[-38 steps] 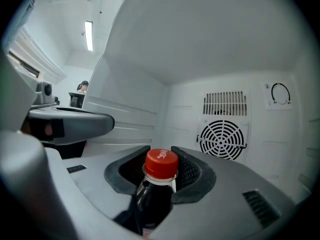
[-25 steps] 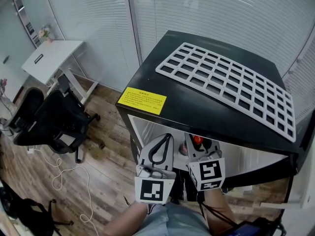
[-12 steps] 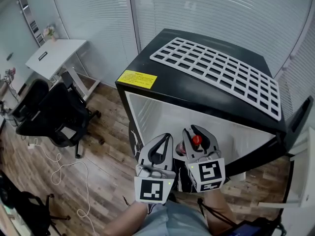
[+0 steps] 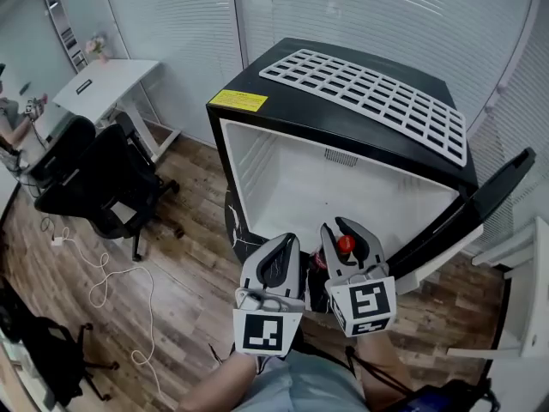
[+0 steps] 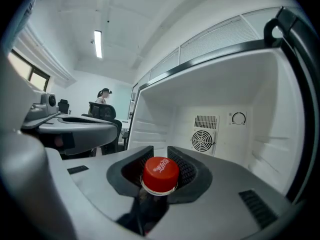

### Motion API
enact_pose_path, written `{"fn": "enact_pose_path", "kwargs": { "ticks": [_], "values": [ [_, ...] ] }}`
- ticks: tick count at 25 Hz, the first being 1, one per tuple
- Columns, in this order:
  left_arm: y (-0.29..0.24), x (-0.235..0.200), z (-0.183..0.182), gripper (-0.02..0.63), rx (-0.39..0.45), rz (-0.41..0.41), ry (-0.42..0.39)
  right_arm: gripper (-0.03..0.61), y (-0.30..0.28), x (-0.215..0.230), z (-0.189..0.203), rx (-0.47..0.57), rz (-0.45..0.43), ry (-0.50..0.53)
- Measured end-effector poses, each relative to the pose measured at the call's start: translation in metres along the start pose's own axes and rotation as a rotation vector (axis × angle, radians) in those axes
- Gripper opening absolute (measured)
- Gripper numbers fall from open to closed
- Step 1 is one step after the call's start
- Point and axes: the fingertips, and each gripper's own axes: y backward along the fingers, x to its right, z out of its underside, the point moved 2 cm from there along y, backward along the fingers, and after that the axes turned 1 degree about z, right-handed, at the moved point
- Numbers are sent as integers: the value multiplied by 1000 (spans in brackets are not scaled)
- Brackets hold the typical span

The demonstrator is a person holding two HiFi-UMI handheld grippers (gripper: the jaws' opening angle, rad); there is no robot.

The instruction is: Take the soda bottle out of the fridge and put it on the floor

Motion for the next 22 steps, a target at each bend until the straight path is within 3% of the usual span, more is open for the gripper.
{"fn": "enact_pose_path", "kwargs": {
  "ticks": [8, 22],
  "values": [
    [29, 10, -3, 17, -3, 69, -7, 100, 36, -15, -6, 17, 74, -12],
    [102, 3, -6, 17, 25, 323, 31, 100, 111, -77, -7, -6, 368, -59]
  ]
}}
